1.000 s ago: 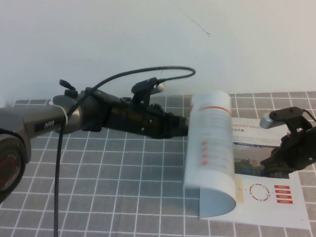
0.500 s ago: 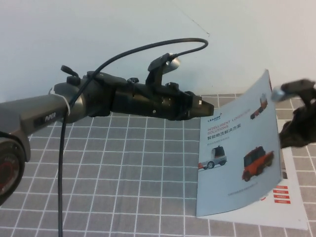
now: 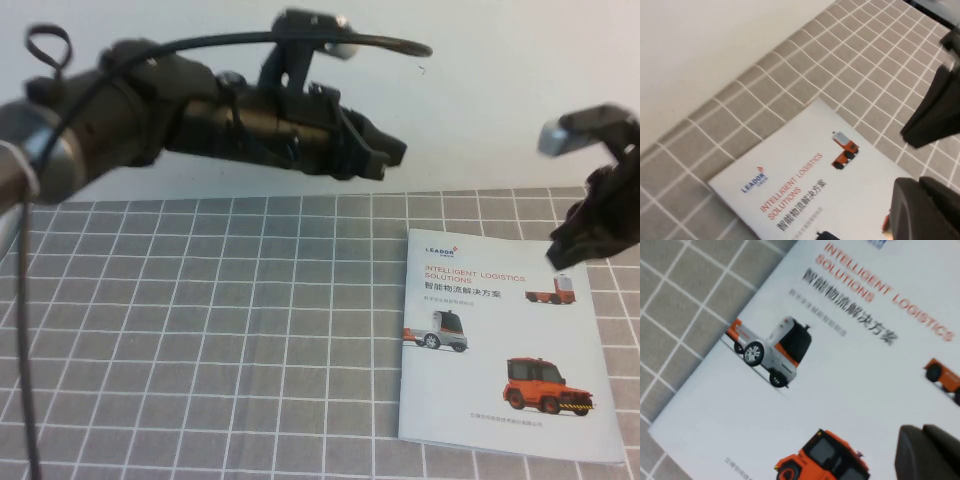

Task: Close book
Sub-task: 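Close the open booklet and leave it lying on the table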

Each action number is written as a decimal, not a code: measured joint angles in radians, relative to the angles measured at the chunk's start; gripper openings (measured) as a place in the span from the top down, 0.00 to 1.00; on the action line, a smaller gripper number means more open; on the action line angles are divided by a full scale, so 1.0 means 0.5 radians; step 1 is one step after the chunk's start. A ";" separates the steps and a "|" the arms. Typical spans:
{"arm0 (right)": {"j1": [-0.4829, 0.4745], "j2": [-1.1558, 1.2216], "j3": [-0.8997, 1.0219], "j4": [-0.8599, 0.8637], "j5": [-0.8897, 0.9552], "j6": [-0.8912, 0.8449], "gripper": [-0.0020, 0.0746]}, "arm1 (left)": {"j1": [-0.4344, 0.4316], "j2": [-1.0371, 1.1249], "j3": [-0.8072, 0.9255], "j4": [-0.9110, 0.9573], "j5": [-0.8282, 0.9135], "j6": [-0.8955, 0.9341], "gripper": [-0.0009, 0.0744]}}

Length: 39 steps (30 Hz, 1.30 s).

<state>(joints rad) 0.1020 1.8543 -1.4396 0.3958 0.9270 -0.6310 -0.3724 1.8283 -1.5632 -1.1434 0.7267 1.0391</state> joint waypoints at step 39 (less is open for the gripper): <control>0.160 -1.145 0.433 -0.730 -0.014 0.309 0.98 | 0.000 -2.403 2.326 1.318 -1.287 -0.696 0.99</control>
<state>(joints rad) 0.1819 1.2818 -1.2229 0.0308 0.9199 -0.4764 -0.3724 0.6268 -0.4001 -0.4844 0.0833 0.6913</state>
